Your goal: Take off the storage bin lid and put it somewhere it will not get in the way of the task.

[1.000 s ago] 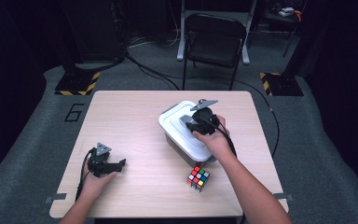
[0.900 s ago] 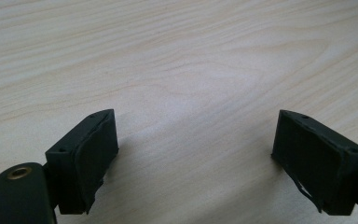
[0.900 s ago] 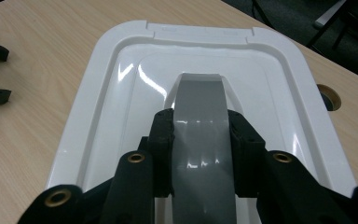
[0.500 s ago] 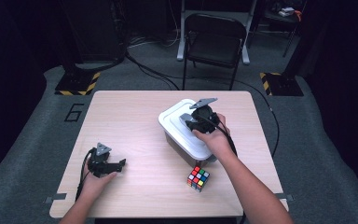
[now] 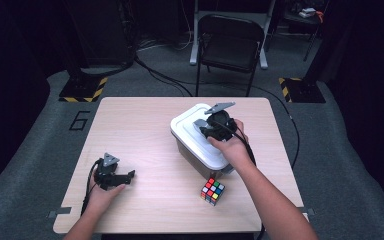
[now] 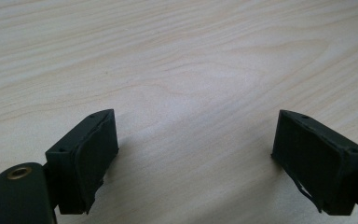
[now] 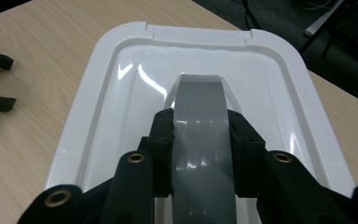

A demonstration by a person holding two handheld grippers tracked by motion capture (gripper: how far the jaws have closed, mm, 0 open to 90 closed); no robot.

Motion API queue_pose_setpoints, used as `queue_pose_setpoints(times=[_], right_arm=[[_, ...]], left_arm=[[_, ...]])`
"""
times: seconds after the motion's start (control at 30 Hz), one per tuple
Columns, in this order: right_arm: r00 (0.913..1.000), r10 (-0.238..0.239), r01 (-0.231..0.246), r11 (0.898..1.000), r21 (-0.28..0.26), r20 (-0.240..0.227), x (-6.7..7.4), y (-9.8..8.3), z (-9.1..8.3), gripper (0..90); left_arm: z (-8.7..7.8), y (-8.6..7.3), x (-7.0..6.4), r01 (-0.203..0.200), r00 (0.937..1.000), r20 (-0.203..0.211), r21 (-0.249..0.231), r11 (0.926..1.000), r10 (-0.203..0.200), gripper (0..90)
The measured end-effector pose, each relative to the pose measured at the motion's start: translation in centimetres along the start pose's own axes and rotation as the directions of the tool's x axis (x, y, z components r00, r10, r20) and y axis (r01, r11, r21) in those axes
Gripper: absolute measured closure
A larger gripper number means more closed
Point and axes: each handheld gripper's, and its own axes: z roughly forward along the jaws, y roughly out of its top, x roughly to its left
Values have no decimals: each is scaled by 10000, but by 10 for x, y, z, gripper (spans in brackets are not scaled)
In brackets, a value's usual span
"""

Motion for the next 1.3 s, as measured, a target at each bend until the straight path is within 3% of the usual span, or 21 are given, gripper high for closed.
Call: queue_pose_setpoints(times=[0.43,0.47,0.6,0.67,0.97,1.3], right_arm=[[9999,32,-31,10000,-50,119,-3,4,-13,667],[9998,-156,158,9998,-155,142,-5,4,-13,667],[9996,95,-92,9999,-93,273,-8,4,-21,668],[9994,-15,22,9999,-171,354,-12,4,-23,668],[9963,286,-282,9996,-62,808,-31,-7,-36,668],[9863,918,-912,9958,-108,1367,-55,-24,-52,668]], left_arm=[[0,0,0,-2,10000,3,-1,10000,2,137],[0,0,0,2,10000,2,-1,10000,-2,137],[0,0,0,-1,10000,4,-5,10000,1,136],[0,0,0,4,10000,4,-7,10000,-4,137],[0,0,0,13,10000,-18,-15,10000,-13,137],[0,0,0,4,10000,0,-7,10000,-4,137]])
